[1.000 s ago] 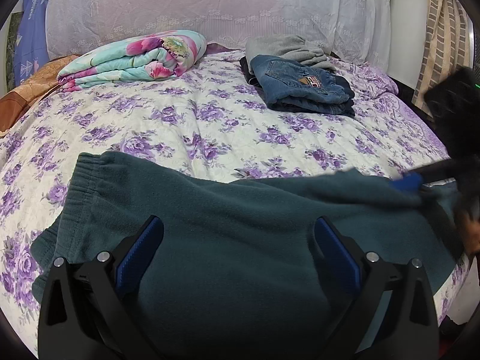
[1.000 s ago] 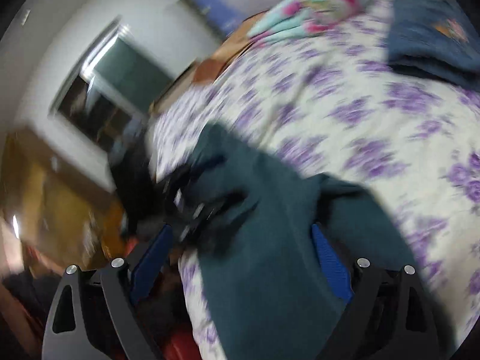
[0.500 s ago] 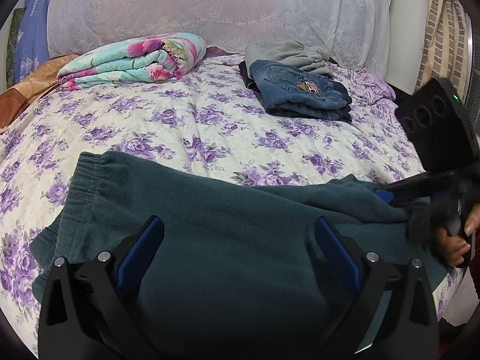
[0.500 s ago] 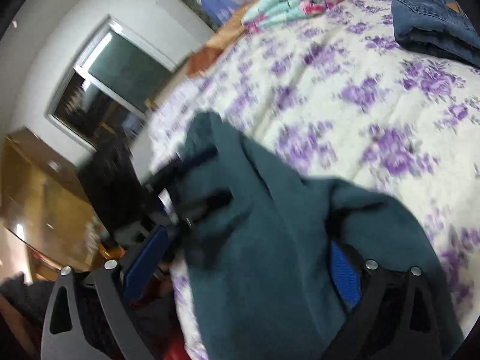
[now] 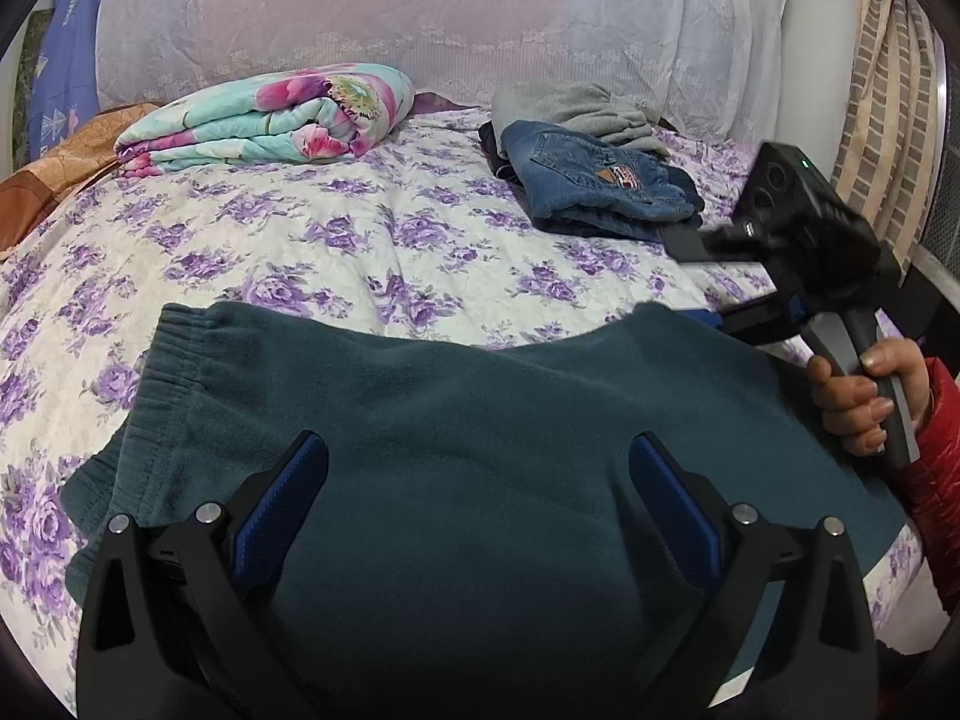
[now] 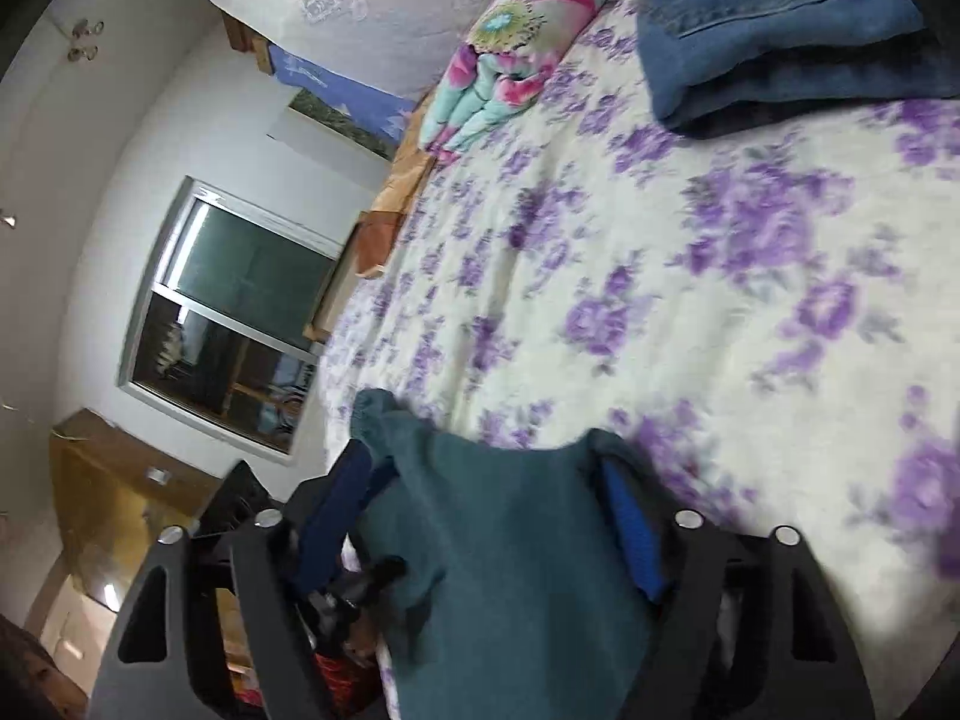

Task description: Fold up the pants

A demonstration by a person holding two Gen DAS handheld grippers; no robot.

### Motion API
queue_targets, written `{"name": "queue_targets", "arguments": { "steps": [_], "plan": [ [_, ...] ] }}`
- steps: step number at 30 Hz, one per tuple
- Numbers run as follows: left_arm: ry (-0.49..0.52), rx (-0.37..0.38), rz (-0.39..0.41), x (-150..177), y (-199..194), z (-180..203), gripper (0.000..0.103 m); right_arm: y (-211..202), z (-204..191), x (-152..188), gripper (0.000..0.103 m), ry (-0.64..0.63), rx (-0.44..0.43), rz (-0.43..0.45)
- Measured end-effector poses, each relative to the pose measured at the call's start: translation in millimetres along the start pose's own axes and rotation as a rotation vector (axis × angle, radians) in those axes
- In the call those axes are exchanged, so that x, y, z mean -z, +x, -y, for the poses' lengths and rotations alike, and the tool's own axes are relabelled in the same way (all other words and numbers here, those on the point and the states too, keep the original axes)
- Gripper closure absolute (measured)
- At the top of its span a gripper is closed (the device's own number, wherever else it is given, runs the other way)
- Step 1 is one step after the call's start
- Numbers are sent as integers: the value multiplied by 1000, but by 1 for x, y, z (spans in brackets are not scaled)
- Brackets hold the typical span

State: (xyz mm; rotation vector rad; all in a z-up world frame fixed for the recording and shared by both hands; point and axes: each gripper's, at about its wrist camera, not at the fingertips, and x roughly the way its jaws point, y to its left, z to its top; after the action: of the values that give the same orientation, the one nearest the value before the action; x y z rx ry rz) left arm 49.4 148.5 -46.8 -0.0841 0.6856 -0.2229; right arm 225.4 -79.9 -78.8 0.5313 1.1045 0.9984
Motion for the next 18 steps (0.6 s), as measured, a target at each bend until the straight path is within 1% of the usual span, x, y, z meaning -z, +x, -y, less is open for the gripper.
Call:
{"name": "queue_targets", "arguments": {
  "steps": [1, 3, 4, 5, 6, 8, 9, 10, 11, 12, 13, 14, 15, 16, 17, 18],
  "plan": [
    [-10, -20, 1, -1, -1, -3, 5, -4, -3, 2, 27, -19, 50, 12],
    [-61, -106, 6, -6, -6, -16, 5, -19, -10, 8, 27, -73, 195, 47],
    [-90, -135, 8, -8, -8, -23, 5, -27, -10, 10, 25, -79, 229, 67],
    [-136, -171, 6, -11, -12, -36, 5, -37, -13, 14, 23, -85, 292, 118],
    [-170, -166, -2, -12, -14, -45, 5, -41, -17, 17, 21, -95, 300, 135],
    [-257, -91, -19, -13, -21, -68, 5, -43, -33, 27, 20, -139, 243, 148],
    [-280, -77, -18, -12, -27, -75, 7, -42, -39, 31, 18, -159, 222, 148],
    [-293, -72, -15, -12, -32, -78, 13, -37, -51, 38, 13, -194, 195, 143],
    [-312, -68, 0, -11, -40, -80, 13, -33, -57, 41, 11, -211, 177, 135],
    [-328, -62, 18, -11, -47, -81, 9, -29, -61, 45, 10, -225, 153, 118],
    [-349, -72, 52, -11, -57, -82, 5, -22, -63, 46, 10, -231, 132, 95],
    [-366, -94, 92, -11, -67, -81, 5, -13, -61, 47, 10, -223, 119, 65],
    [-366, -99, 109, -13, -70, -80, 5, -5, -58, 45, 10, -210, 128, 46],
    [-345, -85, 107, -15, -71, -76, 5, 0, -49, 43, 11, -193, 153, 35],
    [-310, -77, 77, -17, -65, -71, 5, 3, -37, 39, 15, -163, 195, 48],
    [-278, -92, 45, -18, -58, -67, 5, 1, -32, 36, 19, -146, 195, 76]
  ]
}}
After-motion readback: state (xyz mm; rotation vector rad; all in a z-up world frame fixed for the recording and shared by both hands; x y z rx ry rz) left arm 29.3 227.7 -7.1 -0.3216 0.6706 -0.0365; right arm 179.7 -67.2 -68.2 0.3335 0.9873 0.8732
